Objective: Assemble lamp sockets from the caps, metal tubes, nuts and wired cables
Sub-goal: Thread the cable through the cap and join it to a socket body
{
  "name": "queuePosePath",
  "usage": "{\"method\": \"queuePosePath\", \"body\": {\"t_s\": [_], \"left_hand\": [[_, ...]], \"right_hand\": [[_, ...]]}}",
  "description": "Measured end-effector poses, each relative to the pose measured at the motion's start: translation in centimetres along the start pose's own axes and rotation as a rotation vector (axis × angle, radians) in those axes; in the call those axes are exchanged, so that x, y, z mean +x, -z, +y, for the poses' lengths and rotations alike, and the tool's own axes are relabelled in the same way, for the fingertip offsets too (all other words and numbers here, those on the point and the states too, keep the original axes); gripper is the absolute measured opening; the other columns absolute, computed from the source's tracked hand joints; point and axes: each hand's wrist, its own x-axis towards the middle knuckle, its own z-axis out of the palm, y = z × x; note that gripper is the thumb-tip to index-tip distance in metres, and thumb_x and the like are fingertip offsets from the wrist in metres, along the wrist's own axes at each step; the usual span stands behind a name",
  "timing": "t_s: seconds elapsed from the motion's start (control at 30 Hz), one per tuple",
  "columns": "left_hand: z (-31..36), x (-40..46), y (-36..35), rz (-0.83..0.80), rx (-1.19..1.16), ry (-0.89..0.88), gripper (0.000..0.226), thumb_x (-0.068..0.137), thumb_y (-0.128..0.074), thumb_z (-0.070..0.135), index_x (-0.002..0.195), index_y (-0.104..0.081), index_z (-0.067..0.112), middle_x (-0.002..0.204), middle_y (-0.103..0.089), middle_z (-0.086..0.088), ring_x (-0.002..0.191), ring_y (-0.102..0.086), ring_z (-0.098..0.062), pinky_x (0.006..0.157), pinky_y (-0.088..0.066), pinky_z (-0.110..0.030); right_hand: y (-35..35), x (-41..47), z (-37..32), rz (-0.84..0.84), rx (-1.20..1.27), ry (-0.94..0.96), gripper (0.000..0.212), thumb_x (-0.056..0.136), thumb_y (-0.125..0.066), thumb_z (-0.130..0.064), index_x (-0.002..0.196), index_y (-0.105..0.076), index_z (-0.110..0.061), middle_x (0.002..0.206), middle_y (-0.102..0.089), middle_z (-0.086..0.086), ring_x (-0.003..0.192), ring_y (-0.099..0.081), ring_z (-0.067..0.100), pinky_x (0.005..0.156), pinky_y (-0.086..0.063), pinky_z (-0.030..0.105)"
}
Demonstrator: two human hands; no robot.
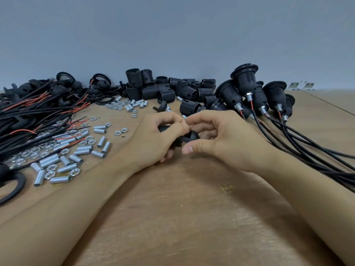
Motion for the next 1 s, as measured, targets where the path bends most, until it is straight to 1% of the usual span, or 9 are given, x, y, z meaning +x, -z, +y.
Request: {"method": "queuePosePath", "body": {"t_s": [0.07, 0.13, 0.3, 0.43, 0.53, 0.67, 0.8, 0.9, 1.0], "left_hand": [[0.3, 0.0, 0.0, -0.006, -0.044, 0.032, 0.036, 0.092, -0.047, 0.047, 0.073, -0.066, 0.023, 0.052, -0.054, -0.005, 0.037, -0.046, -0.019, 0.037, -0.033, -0.020], [0.4, -0.1, 0.0, 0.011, -0.032, 0.050, 0.050, 0.102, -0.033, 0.051, 0.076, -0.066, 0.024, 0.054, -0.058, 0.002, 0.035, -0.045, -0.014, 0.035, -0.031, -0.018], [0.4, -0.3, -0.3, 0.079, -0.054, -0.031, 0.034, 0.109, -0.031, 0.030, 0.095, -0.059, 0.017, 0.096, -0.069, -0.012, 0.039, -0.046, -0.008, 0.033, -0.031, -0.017], [0.2, -0.5, -0.3, 0.076, 0.037, -0.121, 0.034, 0.110, -0.031, 0.023, 0.093, -0.059, 0.014, 0.079, -0.068, 0.005, 0.039, -0.045, -0.006, 0.034, -0.033, -0.018], [0.0, -0.5, -0.5, 0.092, 0.141, -0.183, 0.033, 0.109, -0.031, 0.020, 0.091, -0.058, 0.013, 0.075, -0.066, 0.016, 0.044, -0.051, -0.001, 0.040, -0.037, -0.011], [-0.1, -0.4, -0.7, 0.133, 0.128, -0.197, 0.033, 0.109, -0.031, 0.016, 0.091, -0.058, 0.010, 0.079, -0.065, 0.010, 0.056, -0.057, 0.006, 0.049, -0.039, -0.005], [-0.1, -0.4, -0.8, 0.132, 0.146, -0.180, 0.034, 0.109, -0.030, 0.021, 0.096, -0.060, 0.011, 0.089, -0.067, -0.006, 0.057, -0.053, 0.001, 0.048, -0.039, -0.009], [0.0, -0.6, -1.0, 0.133, 0.153, -0.166, 0.035, 0.110, -0.029, 0.025, 0.102, -0.060, 0.012, 0.091, -0.072, -0.003, 0.065, -0.060, -0.002, 0.051, -0.042, -0.011], [0.1, -0.8, -1.4, 0.177, 0.140, -0.178, 0.041, 0.106, -0.023, 0.036, 0.106, -0.059, 0.017, 0.090, -0.073, -0.003, 0.077, -0.068, -0.018, 0.065, -0.052, -0.036]], "right_hand": [[-0.1, 0.0, 0.0, 0.004, 0.043, -0.002, 0.042, 0.067, -0.088, -0.026, 0.099, -0.066, -0.041, 0.094, -0.074, -0.011, 0.076, -0.071, 0.018, 0.082, -0.058, 0.036], [-0.1, 0.0, -0.1, -0.006, 0.081, -0.005, 0.043, 0.069, -0.088, -0.021, 0.101, -0.066, -0.039, 0.094, -0.074, -0.015, 0.079, -0.072, 0.022, 0.082, -0.058, 0.035], [-0.1, -0.1, -0.3, 0.018, 0.121, -0.042, 0.053, 0.067, -0.088, -0.022, 0.112, -0.066, -0.038, 0.092, -0.076, -0.007, 0.085, -0.072, 0.022, 0.086, -0.057, 0.037], [0.1, -0.1, -0.2, -0.041, 0.304, -0.088, 0.045, 0.073, -0.083, -0.013, 0.113, -0.068, -0.025, 0.091, -0.077, -0.005, 0.088, -0.073, 0.012, 0.087, -0.058, 0.031], [0.0, -0.1, -0.2, -0.053, 0.271, -0.093, 0.048, 0.075, -0.082, -0.011, 0.119, -0.067, -0.023, 0.096, -0.077, -0.006, 0.095, -0.072, 0.007, 0.095, -0.055, 0.035], [0.0, -0.1, -0.2, -0.082, 0.351, -0.111, 0.049, 0.074, -0.081, -0.009, 0.119, -0.067, -0.021, 0.098, -0.077, -0.002, 0.101, -0.070, 0.006, 0.098, -0.053, 0.033], [0.1, 0.0, 0.2, -0.086, 0.369, -0.146, 0.043, 0.066, -0.083, -0.019, 0.107, -0.072, -0.021, 0.090, -0.077, -0.002, 0.090, -0.070, 0.002, 0.086, -0.055, 0.023], [0.1, -0.1, 0.3, -0.120, 0.342, -0.168, 0.019, 0.070, -0.081, -0.018, 0.087, -0.077, -0.011, 0.072, -0.074, 0.007, 0.069, -0.065, 0.011, 0.072, -0.058, 0.025], [0.1, 0.0, 0.2, -0.100, 0.319, -0.150, 0.023, 0.065, -0.084, -0.023, 0.081, -0.078, -0.008, 0.070, -0.072, 0.014, 0.064, -0.063, 0.016, 0.070, -0.058, 0.028]]}}
